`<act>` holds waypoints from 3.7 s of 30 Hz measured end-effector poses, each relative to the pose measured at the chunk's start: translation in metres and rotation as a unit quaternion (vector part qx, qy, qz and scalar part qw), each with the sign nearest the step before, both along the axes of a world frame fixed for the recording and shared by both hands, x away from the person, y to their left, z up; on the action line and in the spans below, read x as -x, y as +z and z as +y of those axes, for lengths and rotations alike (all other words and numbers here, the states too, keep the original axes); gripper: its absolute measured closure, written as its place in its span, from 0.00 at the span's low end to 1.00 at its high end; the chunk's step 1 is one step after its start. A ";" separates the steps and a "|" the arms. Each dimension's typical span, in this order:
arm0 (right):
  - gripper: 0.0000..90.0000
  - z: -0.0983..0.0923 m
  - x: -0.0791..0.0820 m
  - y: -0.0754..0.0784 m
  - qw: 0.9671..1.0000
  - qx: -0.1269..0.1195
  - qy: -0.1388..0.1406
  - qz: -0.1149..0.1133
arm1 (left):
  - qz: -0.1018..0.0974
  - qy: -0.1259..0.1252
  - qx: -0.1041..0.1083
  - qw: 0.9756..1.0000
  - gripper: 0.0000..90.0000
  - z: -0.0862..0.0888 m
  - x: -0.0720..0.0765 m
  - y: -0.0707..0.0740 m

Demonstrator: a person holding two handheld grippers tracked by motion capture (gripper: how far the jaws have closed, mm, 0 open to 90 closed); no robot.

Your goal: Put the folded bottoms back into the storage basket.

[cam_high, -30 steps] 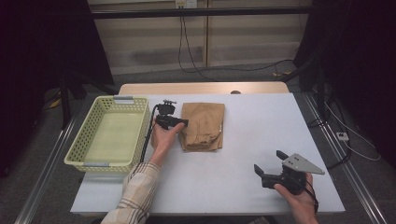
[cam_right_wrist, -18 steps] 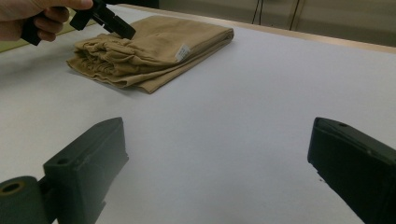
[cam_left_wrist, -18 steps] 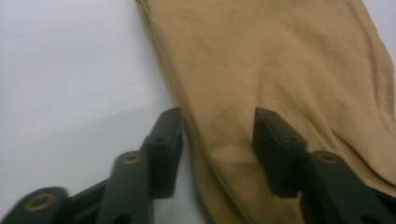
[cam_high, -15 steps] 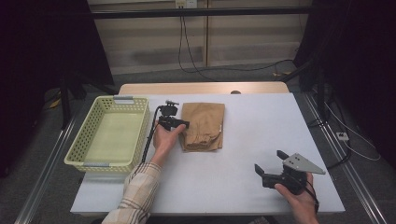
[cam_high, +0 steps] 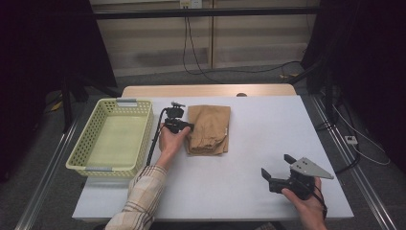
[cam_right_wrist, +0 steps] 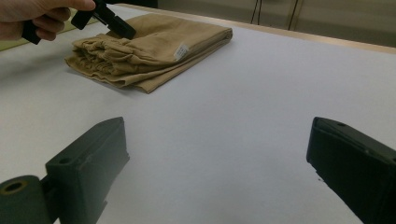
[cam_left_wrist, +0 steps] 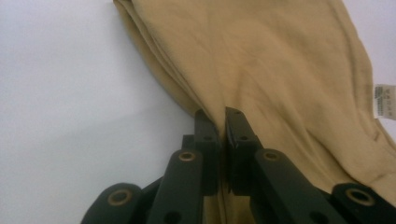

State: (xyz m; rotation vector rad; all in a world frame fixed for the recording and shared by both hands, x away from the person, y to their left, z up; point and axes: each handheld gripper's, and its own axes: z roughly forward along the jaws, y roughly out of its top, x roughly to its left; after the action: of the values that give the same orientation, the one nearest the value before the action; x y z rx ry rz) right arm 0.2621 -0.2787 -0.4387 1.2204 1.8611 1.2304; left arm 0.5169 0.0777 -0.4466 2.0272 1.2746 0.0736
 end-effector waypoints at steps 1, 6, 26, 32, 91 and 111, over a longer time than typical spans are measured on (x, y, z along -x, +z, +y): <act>0.06 0.000 0.000 0.000 1.000 0.000 0.000 0.000 | 0.000 0.000 0.000 1.000 0.95 0.000 0.000 0.000; 0.06 0.000 0.000 0.000 1.000 -0.001 -0.001 0.000 | -0.008 -0.002 0.014 1.000 0.95 0.002 0.001 0.006; 0.06 0.000 0.000 0.000 1.000 -0.002 0.000 0.000 | -0.068 -0.046 0.046 0.996 0.96 0.002 0.014 0.046; 0.06 0.000 0.000 0.000 1.000 -0.002 0.001 0.001 | -0.079 -0.055 0.044 0.994 0.96 0.005 0.018 0.055; 0.05 0.001 0.000 0.000 1.000 -0.003 0.005 0.002 | -0.180 -0.088 0.040 0.979 0.96 0.045 0.065 0.125; 0.05 0.001 -0.001 -0.001 1.000 -0.003 0.002 0.002 | -0.195 -0.073 0.053 0.977 0.96 0.074 0.079 0.131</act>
State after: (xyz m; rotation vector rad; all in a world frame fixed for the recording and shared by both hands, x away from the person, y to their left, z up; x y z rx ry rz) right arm 0.2631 -0.2773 -0.4394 1.2230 1.8661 1.2369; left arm 0.4376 0.1517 -0.3155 1.8915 0.8640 0.3122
